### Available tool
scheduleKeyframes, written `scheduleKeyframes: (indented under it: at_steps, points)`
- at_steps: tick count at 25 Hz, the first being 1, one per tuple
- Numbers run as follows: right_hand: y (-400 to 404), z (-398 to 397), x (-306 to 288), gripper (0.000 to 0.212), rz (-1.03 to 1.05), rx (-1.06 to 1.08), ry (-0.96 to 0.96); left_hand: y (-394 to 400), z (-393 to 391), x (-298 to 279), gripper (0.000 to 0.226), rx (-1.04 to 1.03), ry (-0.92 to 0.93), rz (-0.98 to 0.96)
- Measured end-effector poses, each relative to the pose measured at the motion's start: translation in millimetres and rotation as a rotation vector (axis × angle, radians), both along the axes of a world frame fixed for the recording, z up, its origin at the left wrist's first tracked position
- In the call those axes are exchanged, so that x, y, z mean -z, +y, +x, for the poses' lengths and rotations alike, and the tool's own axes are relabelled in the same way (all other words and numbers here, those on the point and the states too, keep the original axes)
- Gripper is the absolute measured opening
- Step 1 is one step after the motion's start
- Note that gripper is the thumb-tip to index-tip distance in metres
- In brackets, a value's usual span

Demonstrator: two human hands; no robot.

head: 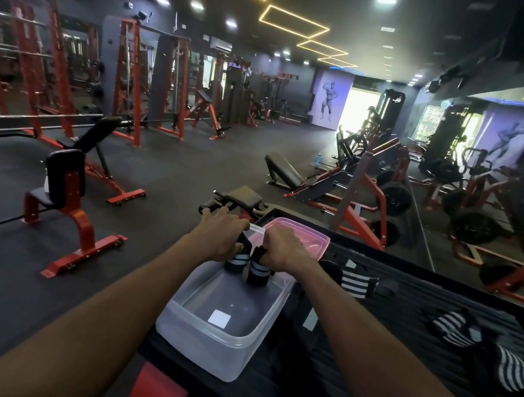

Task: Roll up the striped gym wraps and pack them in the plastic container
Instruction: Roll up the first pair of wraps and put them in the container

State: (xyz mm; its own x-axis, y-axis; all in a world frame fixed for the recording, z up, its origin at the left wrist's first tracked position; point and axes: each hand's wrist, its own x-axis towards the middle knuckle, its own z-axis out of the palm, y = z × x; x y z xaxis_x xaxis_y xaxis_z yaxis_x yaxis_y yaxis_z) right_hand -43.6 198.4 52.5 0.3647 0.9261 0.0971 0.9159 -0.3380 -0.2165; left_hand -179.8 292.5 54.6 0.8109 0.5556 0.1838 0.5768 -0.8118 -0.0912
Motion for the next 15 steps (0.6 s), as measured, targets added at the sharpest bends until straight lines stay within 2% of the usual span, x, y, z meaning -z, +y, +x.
scheduleKeyframes:
  at_steps: [1, 4, 7, 11, 15]
  points:
    - [-4, 0, -4, 0.018, 0.022, 0.004, 0.02, -4, 1, -3, 0.039, -0.007, -0.022, 0.009]
    - [-19, 4, -23, 0.022, 0.18, 0.032, 0.063, -20, 13, -15, 0.038, 0.013, -0.124, -0.007]
    - [-41, 18, -36, 0.016, 0.333, 0.104, 0.077, -36, 34, -25, 0.038, 0.067, -0.259, -0.07]
    - [-84, 50, -29, 0.014, 0.339, 0.204, 0.181, -68, 65, -32, 0.04, 0.171, -0.353, -0.128]
    - [-133, 71, -13, 0.019, 0.367, 0.286, 0.305, -103, 95, -31, 0.038, 0.209, -0.329, -0.203]
